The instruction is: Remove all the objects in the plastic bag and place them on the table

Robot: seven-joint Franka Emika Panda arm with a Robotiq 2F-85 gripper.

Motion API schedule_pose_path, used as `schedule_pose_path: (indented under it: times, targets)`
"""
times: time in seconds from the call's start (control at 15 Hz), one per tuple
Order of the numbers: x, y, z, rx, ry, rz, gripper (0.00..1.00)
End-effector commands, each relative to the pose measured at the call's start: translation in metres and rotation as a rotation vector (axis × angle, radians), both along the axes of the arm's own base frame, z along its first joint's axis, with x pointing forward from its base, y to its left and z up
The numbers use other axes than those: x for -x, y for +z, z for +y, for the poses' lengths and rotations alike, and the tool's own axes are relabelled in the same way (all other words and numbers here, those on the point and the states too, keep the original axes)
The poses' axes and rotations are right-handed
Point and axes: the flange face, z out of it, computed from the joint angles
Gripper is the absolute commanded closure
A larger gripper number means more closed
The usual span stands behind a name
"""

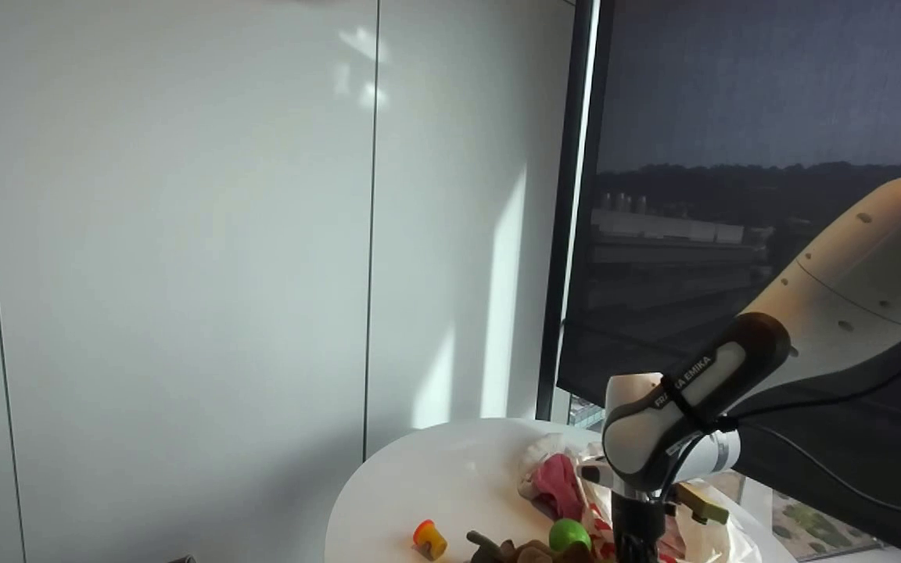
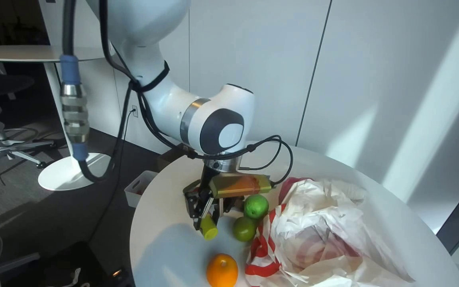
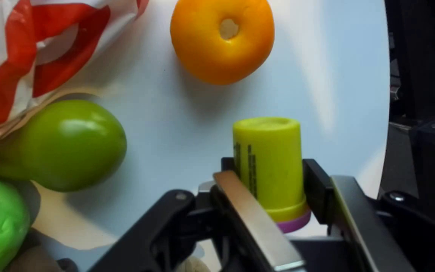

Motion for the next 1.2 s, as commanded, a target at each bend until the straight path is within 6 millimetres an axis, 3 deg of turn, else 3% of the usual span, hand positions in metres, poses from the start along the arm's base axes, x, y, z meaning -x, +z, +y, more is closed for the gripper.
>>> schedule_pose_path:
  times: [0.0,0.53,0.67,0.8,1.0,1.13]
  targets:
    - [-0.013,-0.018,-0.01,-0.123,-0.026,-0.047,0.78]
    - [-0.018,-0.063,-0.033,-0.147,0.007,-0.057,0.78]
    - [-0.019,-0.066,-0.035,-0.148,0.017,-0.053,0.27]
    - [-0.019,-0.06,-0.035,-0.157,0.017,-0.044,0.23]
    - [-0.016,-0.038,-0.035,-0.168,-0.005,-0.03,0.01]
    - [-0.014,-0.021,-0.036,-0.132,-0.034,-0.037,0.0]
